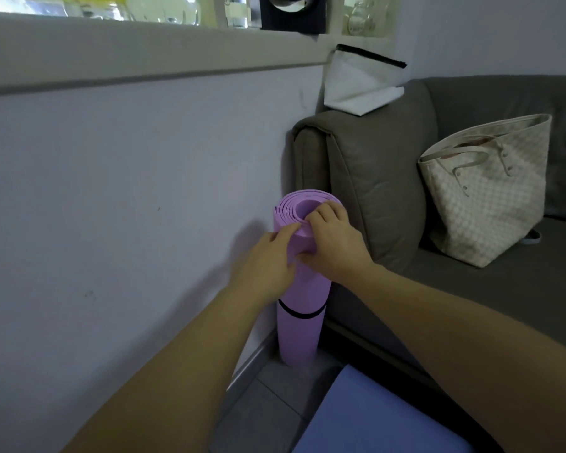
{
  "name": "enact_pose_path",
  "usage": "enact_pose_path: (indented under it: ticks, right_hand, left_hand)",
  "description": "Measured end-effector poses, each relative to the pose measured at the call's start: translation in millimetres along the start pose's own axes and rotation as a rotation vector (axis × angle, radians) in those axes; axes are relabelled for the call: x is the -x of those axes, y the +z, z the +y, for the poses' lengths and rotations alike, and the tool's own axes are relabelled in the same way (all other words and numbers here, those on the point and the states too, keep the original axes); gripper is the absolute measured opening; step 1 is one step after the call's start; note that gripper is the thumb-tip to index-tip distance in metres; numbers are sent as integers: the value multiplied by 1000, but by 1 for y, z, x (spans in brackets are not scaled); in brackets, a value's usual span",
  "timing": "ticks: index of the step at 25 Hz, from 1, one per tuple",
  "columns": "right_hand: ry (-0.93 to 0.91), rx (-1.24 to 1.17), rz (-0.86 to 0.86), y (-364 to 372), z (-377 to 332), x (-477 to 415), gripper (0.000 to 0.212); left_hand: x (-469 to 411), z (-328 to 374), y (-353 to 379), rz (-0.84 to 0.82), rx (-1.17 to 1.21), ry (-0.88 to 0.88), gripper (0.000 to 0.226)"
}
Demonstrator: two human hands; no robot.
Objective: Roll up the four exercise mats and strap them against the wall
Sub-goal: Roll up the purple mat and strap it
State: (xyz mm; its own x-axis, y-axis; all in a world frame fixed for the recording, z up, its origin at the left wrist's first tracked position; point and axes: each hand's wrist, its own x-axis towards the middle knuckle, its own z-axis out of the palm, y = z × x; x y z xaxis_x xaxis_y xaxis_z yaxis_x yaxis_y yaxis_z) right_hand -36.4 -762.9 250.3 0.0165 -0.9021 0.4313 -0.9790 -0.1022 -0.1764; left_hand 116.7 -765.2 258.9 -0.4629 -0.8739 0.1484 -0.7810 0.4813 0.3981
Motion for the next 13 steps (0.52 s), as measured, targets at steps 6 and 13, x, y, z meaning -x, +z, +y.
enact_pose_path:
  ticks: [6,13]
  right_hand:
    - [-116,-248,200,29,14,-8,60]
    - [34,-201,-124,49,7,108,62]
  left_hand:
    - [-34,-28,12,-24,3,-109,84]
    - [-36,-15,16,-26,-99,-233,91]
